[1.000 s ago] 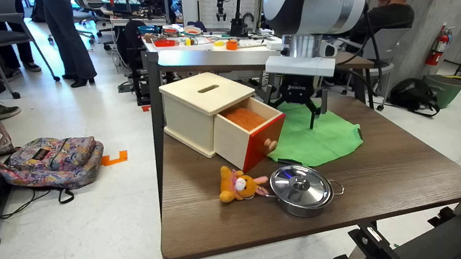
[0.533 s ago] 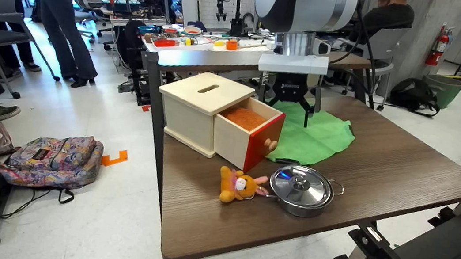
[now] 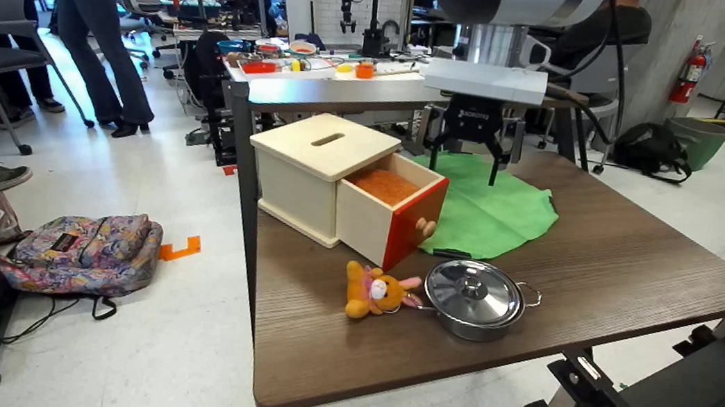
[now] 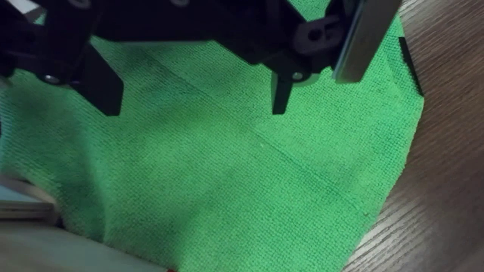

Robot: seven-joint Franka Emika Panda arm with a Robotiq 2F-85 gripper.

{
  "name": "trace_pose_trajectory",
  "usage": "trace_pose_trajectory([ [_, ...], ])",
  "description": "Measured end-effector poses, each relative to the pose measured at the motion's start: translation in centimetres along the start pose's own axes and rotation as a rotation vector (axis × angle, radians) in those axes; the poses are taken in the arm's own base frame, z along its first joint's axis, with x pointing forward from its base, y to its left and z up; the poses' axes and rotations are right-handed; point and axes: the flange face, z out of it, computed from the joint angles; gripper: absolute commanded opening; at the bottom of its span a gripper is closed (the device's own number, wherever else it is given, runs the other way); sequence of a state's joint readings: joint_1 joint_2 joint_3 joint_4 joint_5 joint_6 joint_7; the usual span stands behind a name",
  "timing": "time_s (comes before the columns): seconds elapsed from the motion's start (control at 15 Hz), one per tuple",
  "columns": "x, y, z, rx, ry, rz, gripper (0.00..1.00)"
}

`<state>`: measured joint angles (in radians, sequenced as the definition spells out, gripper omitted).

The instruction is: Move the orange toy to the right, move it back to the left and slide the green cloth to the left

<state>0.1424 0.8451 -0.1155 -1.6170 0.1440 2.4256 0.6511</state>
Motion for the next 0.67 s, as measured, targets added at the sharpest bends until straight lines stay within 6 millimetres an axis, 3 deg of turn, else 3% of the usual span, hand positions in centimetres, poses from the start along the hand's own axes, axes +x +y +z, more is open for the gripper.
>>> trace_pose_trajectory([
  [0.2, -1.5, 0.7, -1.3, 0.021, 0.01, -0.003, 1.0],
  [0.67, -1.8, 1.0, -1.3, 0.018, 0.005, -0.005, 1.0],
])
